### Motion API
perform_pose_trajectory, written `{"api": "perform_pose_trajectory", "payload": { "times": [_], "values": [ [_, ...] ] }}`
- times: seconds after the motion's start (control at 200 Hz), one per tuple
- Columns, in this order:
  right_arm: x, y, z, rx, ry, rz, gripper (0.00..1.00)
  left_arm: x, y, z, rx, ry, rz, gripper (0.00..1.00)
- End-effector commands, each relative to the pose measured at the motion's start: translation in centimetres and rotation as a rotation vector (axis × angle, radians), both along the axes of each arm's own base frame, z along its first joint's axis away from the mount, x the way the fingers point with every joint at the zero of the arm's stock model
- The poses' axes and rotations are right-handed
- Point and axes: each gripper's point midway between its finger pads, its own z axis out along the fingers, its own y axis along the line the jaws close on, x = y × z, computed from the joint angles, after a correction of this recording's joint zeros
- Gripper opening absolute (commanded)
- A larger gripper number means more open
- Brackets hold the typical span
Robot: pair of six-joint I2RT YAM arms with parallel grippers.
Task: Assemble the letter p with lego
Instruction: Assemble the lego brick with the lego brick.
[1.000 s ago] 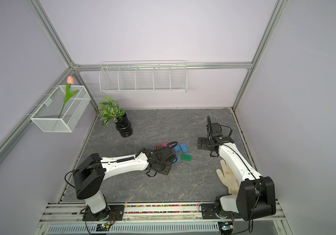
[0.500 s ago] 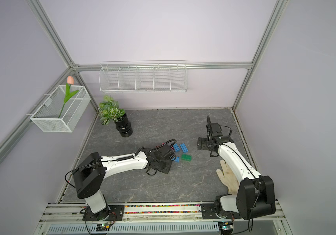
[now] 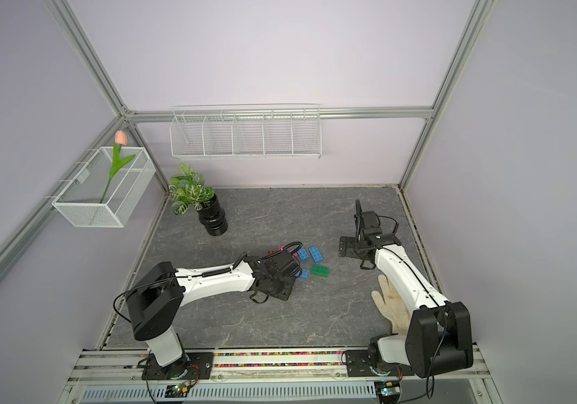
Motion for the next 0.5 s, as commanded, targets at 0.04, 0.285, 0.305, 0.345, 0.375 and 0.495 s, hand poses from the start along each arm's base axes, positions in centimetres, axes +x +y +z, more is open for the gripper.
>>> {"api": "perform_pose_trajectory", "payload": {
  "times": [0.04,0.285,0.305,0.345,0.375,0.495],
  "values": [
    [-0.9,0.1,0.1,-0.002,0.003,0.016,0.97,0.4,0.7,1.3,0.014,-0.024,0.019,0.46],
    [-0.9,0.5,1.0,0.024,-0.021,0.029,0.96,0.8,-0.8,7.7,-0.130,-0.127,-0.033,0.53],
    [-0.9,0.5,1.0,0.024,-0.022,0.028,0.96,0.8,-0.9,8.3,-0.145,-0.140,-0.040,0.55],
    [-0.9,0.5,0.9,0.024,-0.024,0.029,0.96,0.9,-1.1,9.3,-0.171,-0.168,-0.052,0.57],
    [-0.9,0.5,0.8,0.024,-0.024,0.029,0.96,1.2,-1.1,10.0,-0.185,-0.192,-0.057,0.59],
    [-1.2,0.5,0.1,0.018,0.002,0.031,0.96,2.8,-1.3,12.4,-0.221,-0.293,-0.034,0.61]
  ]
}}
